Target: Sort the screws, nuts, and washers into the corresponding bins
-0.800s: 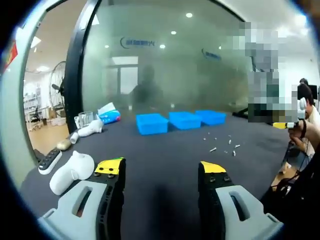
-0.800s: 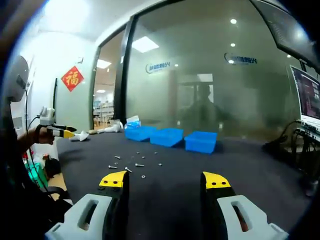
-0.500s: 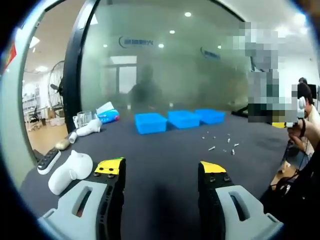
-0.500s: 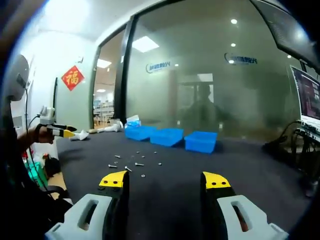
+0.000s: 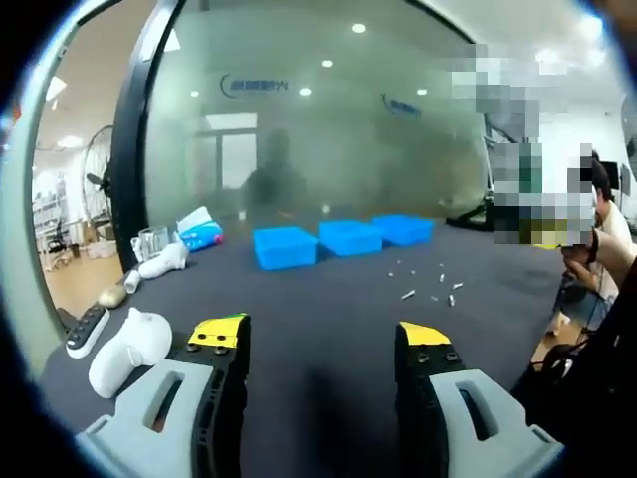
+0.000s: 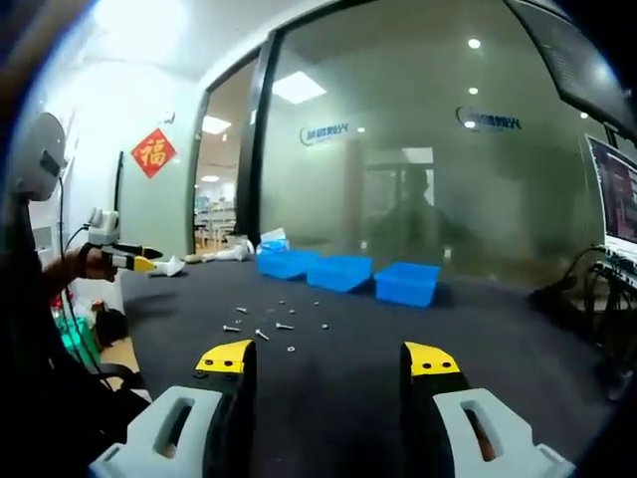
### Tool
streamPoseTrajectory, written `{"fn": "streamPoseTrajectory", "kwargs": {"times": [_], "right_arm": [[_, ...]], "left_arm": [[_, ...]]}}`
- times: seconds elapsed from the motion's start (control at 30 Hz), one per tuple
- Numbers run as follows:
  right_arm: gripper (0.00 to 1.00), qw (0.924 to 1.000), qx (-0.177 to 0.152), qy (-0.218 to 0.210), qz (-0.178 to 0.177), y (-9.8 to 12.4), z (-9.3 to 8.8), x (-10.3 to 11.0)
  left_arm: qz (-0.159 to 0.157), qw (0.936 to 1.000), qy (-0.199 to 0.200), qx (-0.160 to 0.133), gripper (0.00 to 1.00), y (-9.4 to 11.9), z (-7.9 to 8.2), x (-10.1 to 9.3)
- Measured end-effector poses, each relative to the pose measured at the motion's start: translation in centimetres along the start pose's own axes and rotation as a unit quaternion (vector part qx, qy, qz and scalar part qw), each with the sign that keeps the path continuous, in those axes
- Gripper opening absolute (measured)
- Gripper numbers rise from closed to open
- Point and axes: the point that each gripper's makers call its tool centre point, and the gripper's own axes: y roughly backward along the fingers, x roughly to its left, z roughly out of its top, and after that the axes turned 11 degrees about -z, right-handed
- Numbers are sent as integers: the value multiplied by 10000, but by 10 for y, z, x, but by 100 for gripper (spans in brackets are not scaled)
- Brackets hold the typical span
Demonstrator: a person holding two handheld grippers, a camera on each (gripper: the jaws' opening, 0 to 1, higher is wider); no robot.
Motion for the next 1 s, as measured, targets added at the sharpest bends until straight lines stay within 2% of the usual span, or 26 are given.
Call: {"fn": "streamPoseTrajectory", "kwargs": {"times": [0.2,0.37,0.6,0.7,0.83,1.0], "right_arm": [[56,9997,66,214,122,2,-1,-2],[56,9995,77,97,279,5,2,-4],[58,9981,22,-74,614,10,5,1],[58,9977,54,-7,680,11,4,1],[58,9944,20,-199,1034,16,8,10],[58,9943,112,-65,1057,13,3,9]], "left_arm": [[-199,9998,46,44,56,-1,2,-6],[-490,9987,123,41,56,-2,5,-12],[-833,9964,162,29,56,0,12,-11],[-927,9956,123,98,56,-1,10,-11],[-1226,9921,154,220,56,-3,3,-19],[-1240,9919,141,232,56,-3,1,-18]]}}
